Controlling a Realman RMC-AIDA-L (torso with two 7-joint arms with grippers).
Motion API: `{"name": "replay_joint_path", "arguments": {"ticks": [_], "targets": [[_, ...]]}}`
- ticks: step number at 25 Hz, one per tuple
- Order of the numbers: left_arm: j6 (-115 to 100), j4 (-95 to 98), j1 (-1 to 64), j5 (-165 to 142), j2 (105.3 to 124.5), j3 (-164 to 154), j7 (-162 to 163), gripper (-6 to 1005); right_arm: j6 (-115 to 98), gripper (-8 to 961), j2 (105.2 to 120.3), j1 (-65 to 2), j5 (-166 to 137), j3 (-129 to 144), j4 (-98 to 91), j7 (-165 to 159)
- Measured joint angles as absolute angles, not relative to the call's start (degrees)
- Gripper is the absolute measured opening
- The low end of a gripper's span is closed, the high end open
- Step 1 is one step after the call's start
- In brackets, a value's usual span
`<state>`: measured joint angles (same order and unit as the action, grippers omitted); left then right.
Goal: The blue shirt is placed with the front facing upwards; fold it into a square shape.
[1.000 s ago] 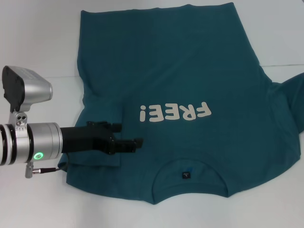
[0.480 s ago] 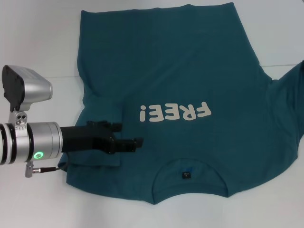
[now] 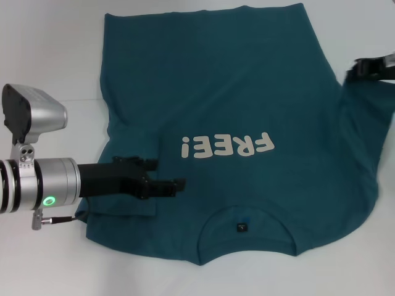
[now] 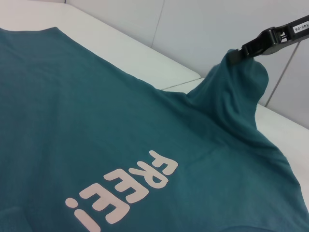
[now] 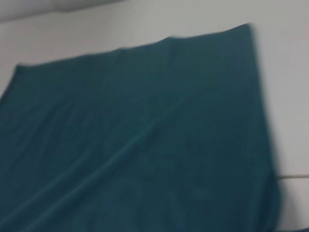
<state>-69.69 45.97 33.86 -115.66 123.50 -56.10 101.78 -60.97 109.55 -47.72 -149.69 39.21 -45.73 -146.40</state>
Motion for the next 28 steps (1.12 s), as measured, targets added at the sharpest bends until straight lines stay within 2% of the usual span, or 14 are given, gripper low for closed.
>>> {"name": "replay_joint_path", "arguments": {"ticks": [3,12,16,21,25,28], "targets": [[-69.6,46.0,33.7,-115.7,123.48,-55.9,101.7,907,-63.1,67,110.58,-49.9,-150.9,42.7,-45.7,-147.5],[-69.6,46.0,33.4,-115.7,123.44,-55.7,101.7,908,-64.0,76,115.31,-56.9,-156.8,53.5,-42.2,-152.5],[-69.6,46.0,33.4,-115.7,123.39,-55.7,101.7,908,-64.2,80,116.46,-58.2,-157.9,55.1,-41.8,-153.6],[-69.5,46.0,33.4,-115.7,123.4,-55.7,101.7,908,-64.5,352,116.24,-57.2,-157.7,54.7,-43.7,-153.9],[-69.7,46.0,33.5,-115.7,123.39,-55.7,101.7,907,-65.1,432,116.0,-52.5,-158.8,56.0,-48.8,-145.8],[-69.8,46.1,33.4,-115.7,123.39,-55.7,101.8,907,-68.8,492,116.42,-47.9,-159.4,57.3,-55.9,-137.4]]}}
